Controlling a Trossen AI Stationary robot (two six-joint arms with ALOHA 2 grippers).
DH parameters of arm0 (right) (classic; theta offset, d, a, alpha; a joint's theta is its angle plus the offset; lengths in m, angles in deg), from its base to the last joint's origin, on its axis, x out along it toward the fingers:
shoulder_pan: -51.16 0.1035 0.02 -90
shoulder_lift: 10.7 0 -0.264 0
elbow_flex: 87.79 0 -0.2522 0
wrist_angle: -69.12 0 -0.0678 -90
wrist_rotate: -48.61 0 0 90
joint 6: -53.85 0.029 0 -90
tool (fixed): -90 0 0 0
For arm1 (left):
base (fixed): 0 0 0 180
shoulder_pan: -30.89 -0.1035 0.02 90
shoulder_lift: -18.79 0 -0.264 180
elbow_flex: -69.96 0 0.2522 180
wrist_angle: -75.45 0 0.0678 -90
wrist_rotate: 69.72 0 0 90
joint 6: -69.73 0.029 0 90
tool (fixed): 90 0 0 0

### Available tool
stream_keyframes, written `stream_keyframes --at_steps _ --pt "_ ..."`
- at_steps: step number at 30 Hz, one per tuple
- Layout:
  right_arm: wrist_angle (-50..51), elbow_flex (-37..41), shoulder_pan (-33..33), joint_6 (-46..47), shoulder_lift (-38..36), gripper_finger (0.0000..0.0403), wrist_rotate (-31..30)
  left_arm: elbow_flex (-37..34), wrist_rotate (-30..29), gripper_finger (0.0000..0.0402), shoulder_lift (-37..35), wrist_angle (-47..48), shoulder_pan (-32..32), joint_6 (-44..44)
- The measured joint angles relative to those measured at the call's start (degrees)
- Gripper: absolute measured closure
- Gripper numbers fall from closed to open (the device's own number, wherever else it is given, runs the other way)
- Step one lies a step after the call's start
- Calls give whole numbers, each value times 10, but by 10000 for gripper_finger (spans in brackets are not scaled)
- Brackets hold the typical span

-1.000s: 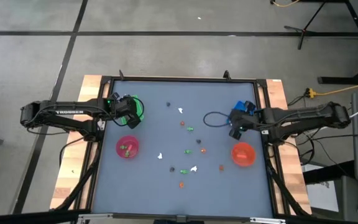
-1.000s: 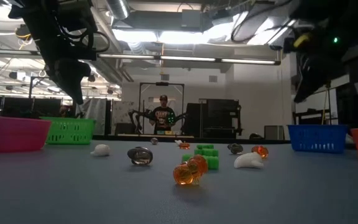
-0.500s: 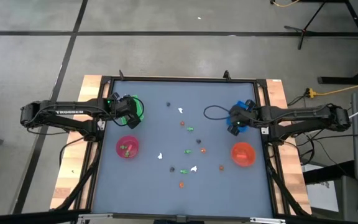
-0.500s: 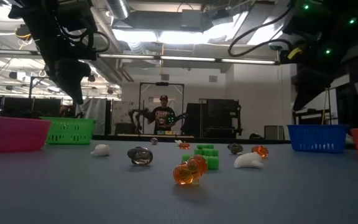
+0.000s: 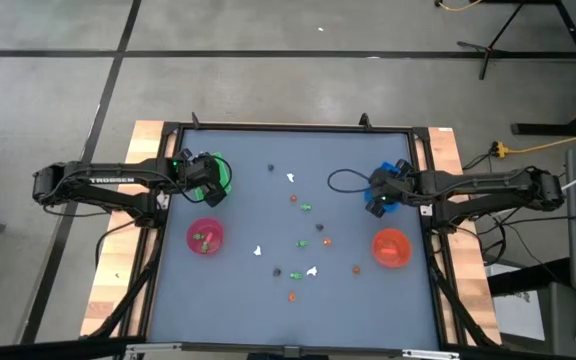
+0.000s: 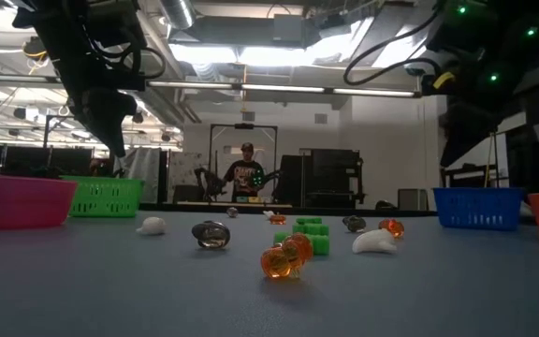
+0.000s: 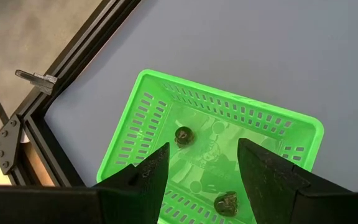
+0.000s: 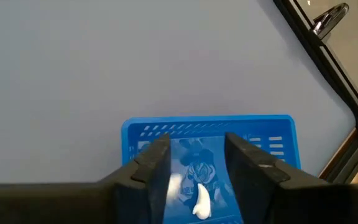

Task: Sort Halloween decoration
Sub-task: Put the small white ghost toy into the blue basket, then put the small orange pumpkin toy into the transparent orange bowl

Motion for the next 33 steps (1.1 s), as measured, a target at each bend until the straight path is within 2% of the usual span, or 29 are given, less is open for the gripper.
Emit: stream_keyframes --at_steps 17,20,27,33 --pt "-42 0 0 4 0 169 19 0 0 227 0 0 0 0" --pt "-95 0 0 4 0 156 66 0 0 227 0 0 0 0" --pt "-296 0 8 23 0 151 244 0 0 227 0 0 0 0" --pt "-410 -1 71 23 5 151 251 0 0 227 0 0 0 0"
